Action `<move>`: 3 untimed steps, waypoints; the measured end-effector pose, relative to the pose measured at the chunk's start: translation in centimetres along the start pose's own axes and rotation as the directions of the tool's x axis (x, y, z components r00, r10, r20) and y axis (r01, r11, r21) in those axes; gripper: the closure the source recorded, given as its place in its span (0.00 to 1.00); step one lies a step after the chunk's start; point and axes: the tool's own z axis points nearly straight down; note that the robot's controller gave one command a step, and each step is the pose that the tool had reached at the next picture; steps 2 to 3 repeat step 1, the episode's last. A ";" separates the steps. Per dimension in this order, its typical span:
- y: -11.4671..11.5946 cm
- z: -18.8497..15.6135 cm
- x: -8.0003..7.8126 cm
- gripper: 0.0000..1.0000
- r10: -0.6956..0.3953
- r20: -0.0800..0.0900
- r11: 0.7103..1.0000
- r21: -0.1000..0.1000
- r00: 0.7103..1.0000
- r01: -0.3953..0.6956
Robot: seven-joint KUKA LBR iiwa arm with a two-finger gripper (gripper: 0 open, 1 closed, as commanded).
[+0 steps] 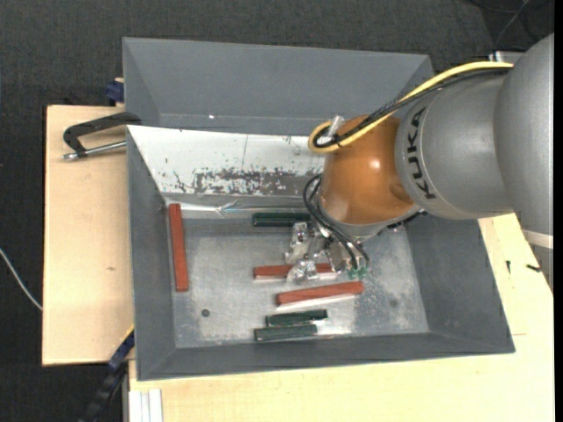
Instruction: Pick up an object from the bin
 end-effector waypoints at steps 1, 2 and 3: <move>0.5 -13.4 0.2 1.00 0.028 0.004 1.000 0.001 1.000 -0.028; 0.5 -13.4 0.2 1.00 0.028 0.004 1.000 0.001 1.000 -0.028; 0.5 -13.4 0.2 1.00 0.028 0.004 1.000 0.001 1.000 -0.028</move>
Offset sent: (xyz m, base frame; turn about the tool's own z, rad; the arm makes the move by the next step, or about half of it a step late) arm 0.0000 0.0000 0.0000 0.0000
